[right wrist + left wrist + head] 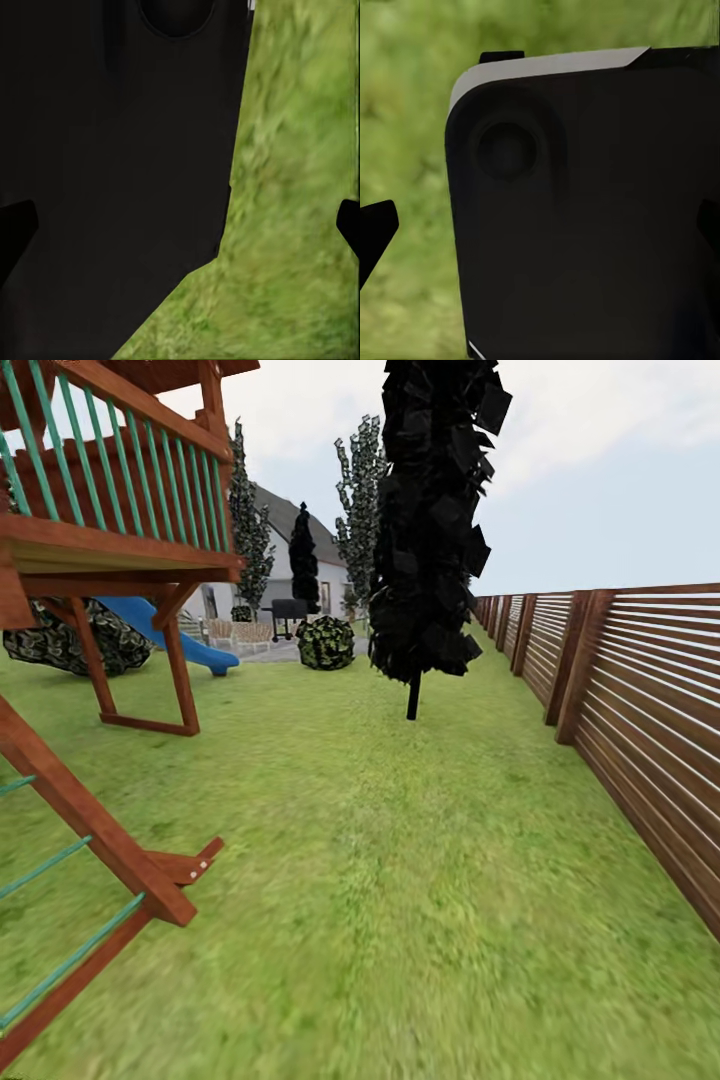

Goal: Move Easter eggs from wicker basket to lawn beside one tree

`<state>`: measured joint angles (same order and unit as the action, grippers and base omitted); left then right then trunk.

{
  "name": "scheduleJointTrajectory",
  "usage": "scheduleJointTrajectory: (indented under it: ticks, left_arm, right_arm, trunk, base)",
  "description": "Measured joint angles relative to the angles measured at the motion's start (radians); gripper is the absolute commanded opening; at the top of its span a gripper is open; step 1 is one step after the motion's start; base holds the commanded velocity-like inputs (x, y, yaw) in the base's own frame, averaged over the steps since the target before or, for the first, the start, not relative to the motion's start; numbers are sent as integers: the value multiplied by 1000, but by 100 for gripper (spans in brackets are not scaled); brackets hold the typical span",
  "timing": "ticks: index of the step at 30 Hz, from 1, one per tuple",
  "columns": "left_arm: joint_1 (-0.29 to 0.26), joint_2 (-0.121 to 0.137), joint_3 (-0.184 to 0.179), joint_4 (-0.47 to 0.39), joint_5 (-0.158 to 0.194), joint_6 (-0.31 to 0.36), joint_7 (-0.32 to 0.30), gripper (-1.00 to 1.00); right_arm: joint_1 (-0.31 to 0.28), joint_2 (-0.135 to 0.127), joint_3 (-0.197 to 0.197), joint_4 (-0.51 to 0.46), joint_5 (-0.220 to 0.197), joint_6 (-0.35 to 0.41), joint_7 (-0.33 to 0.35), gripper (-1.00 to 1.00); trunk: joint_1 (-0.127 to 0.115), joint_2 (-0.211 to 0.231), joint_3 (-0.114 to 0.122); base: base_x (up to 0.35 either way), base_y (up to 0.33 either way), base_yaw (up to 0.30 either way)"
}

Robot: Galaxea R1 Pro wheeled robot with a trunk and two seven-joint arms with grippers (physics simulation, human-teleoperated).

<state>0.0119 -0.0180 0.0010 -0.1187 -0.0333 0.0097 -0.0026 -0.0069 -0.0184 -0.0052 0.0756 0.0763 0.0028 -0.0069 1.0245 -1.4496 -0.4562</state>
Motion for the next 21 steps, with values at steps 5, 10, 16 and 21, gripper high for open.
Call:
scheduleJointTrajectory:
  ticks: [5, 10, 16, 21]
  left_arm:
    - [0, 0, 0, 0, 0, 0, 0, 100]
    - [0, 0, 0, 0, 0, 0, 0, 100]
    - [0, 0, 0, 0, 0, 0, 0, 100]
    - [0, 0, 0, 0, 0, 0, 0, 100]
  right_arm:
    - [0, 0, 0, 0, 0, 0, 0, 100]
    - [0, -1, 0, 0, 0, 0, 0, 100]
    - [0, -2, 0, 0, 0, 0, 0, 100]
    - [0, -2, 0, 0, 0, 0, 0, 100]
  trunk:
    - [0, 0, 0]
    - [0, 0, 0]
    - [0, 0, 0]
    - [0, 0, 0]
  base:
    - [275, -178, 251]
    - [275, -178, 248]
    - [275, -178, 66]
    - [275, -178, 5]
